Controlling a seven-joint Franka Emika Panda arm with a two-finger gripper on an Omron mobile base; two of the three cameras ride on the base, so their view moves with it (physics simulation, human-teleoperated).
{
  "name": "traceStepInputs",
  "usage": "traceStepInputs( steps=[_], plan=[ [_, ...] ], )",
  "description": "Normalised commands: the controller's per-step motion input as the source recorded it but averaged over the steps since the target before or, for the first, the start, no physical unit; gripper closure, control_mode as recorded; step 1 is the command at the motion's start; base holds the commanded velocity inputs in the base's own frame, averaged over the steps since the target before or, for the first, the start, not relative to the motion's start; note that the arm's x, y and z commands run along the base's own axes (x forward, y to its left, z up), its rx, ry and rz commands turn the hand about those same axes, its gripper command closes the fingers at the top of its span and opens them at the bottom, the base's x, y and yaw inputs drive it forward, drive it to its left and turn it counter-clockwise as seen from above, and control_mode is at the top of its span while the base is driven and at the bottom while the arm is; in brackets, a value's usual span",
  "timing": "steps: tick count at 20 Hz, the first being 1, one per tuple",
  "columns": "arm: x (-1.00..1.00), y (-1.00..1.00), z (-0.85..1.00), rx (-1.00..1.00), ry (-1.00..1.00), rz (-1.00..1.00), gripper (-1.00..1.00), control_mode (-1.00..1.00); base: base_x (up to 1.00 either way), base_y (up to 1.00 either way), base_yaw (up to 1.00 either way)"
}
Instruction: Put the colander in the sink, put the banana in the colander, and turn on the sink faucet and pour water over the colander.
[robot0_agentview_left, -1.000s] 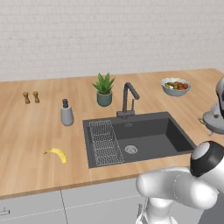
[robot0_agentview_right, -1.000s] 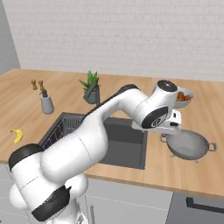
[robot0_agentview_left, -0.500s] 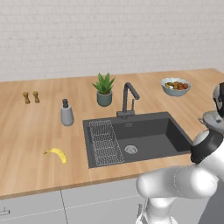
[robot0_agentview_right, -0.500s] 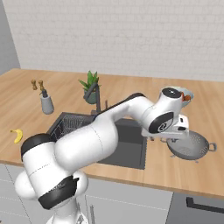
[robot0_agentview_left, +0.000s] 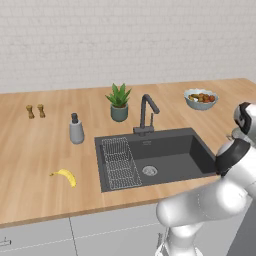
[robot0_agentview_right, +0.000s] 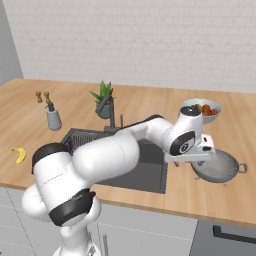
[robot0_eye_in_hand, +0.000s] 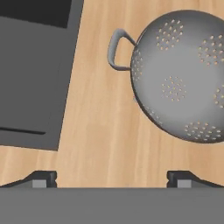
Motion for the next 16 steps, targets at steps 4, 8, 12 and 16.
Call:
traceStepInputs(
  steps=[4, 8, 12, 16],
  plan=[
    [0.17, -0.19, -0.32, -0.05, 0.0, 0.12, -1.0, -1.0, 0.0, 0.0, 0.0],
    [0.27, -0.11, -0.28, -0.04, 0.0, 0.14, -1.0, -1.0, 0.0, 0.0, 0.0],
    [0.26, -0.17, -0.2, -0.02, 0.0, 0.14, -1.0, -1.0, 0.0, 0.0, 0.0],
    [0.24, -0.21, -0.17, -0.01, 0.0, 0.12, -1.0, -1.0, 0.0, 0.0, 0.0]
  ],
)
